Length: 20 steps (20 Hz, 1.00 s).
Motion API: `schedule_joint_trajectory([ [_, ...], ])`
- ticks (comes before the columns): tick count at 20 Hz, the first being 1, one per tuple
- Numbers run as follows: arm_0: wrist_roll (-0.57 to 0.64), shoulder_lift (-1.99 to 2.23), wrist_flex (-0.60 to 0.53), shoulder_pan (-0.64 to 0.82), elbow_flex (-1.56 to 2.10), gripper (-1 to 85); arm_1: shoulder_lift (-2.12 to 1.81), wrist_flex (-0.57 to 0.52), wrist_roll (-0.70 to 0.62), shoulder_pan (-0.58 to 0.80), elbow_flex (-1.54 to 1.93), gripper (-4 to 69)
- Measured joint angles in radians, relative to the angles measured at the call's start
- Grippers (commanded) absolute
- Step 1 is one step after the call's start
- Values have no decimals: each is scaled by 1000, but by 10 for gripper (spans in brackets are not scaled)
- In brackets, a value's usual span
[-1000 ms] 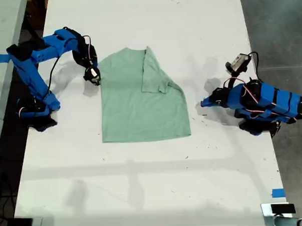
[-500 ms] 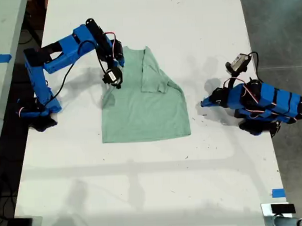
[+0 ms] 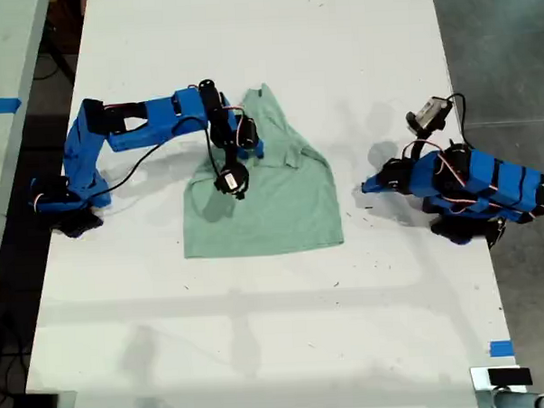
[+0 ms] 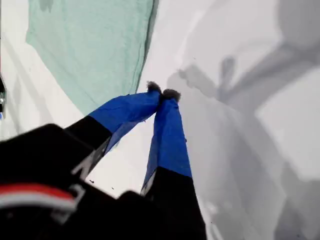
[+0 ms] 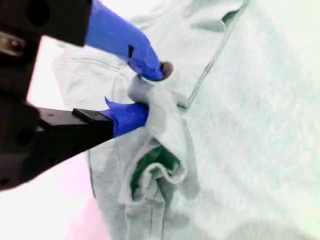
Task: Fold t shirt
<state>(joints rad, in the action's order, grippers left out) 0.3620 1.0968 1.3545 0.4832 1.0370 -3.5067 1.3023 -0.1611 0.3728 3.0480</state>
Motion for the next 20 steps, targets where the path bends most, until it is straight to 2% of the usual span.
schedule_joint_trajectory([
  [3,0,-8,6,-8,-5,184,0,0,0,0,0,14],
  [4,0,3,25,-6,-5,156,0,0,0,0,0,14],
  [6,3,81,80,0,-5,10,0,0,0,0,0,14],
  [9,3,314,186,20,-3,0,0,0,0,0,0,14],
  [13,-61,850,204,-46,221,0,0,0,0,0,0,14],
  [15,-89,1206,84,-69,497,0,0,0,0,0,0,14],
  [17,-112,1640,-117,-69,910,0,0,0,0,0,0,14],
  [20,-138,2279,-253,-114,1537,0,0,0,0,0,0,14],
])
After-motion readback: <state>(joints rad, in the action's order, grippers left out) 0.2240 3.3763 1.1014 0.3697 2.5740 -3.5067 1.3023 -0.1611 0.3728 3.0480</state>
